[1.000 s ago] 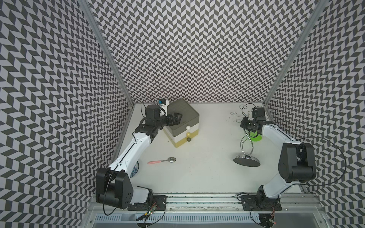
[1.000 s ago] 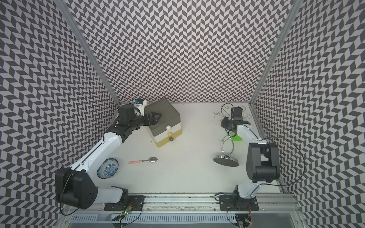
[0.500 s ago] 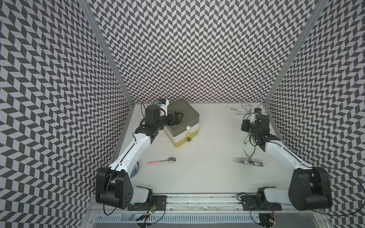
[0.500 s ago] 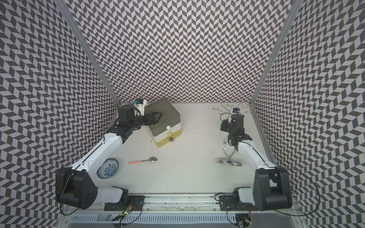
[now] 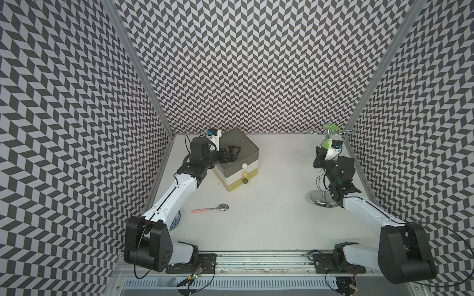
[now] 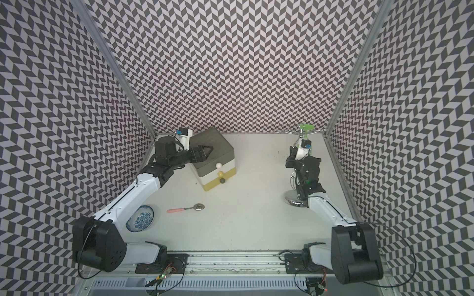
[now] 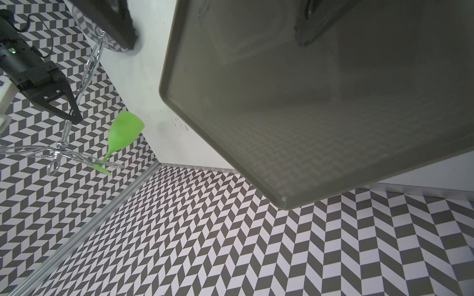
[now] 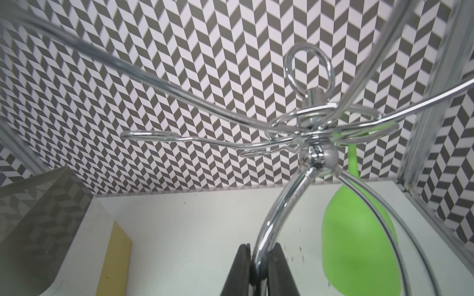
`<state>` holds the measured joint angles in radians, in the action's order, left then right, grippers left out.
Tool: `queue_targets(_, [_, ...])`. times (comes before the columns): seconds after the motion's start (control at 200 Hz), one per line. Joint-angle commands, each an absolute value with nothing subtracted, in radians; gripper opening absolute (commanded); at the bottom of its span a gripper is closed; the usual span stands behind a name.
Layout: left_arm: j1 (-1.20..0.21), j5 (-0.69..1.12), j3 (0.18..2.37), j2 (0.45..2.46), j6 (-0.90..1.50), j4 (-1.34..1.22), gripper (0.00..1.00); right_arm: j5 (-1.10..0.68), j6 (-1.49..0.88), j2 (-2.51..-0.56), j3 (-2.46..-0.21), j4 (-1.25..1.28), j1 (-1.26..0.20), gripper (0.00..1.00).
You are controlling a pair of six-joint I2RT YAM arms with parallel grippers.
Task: Take the keys out of the drawer
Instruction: Adjust the distractor at the center of the board.
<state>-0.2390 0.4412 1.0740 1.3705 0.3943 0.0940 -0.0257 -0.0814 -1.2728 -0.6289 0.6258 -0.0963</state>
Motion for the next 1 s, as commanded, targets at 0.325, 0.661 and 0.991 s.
queue_targets(0.325, [-0.261, 0.471, 1.043, 1.438, 0.348, 0.158, 1.0, -0.111, -0.043, -1.623, -0.672, 1.548, -0.078, 0.0])
queue_targets(0.661, [-0.264, 0.47, 1.123, 1.542, 0.278, 0.188, 1.0, -0.194, -0.077, -1.979, -1.01, 1.651, -0.016, 0.0])
queue_targets(0.991, [-0.259, 0.44, 1.185, 1.59, 0.253, 0.228, 1.0, -0.198, -0.114, -2.17, -1.127, 1.708, -0.002, 0.0])
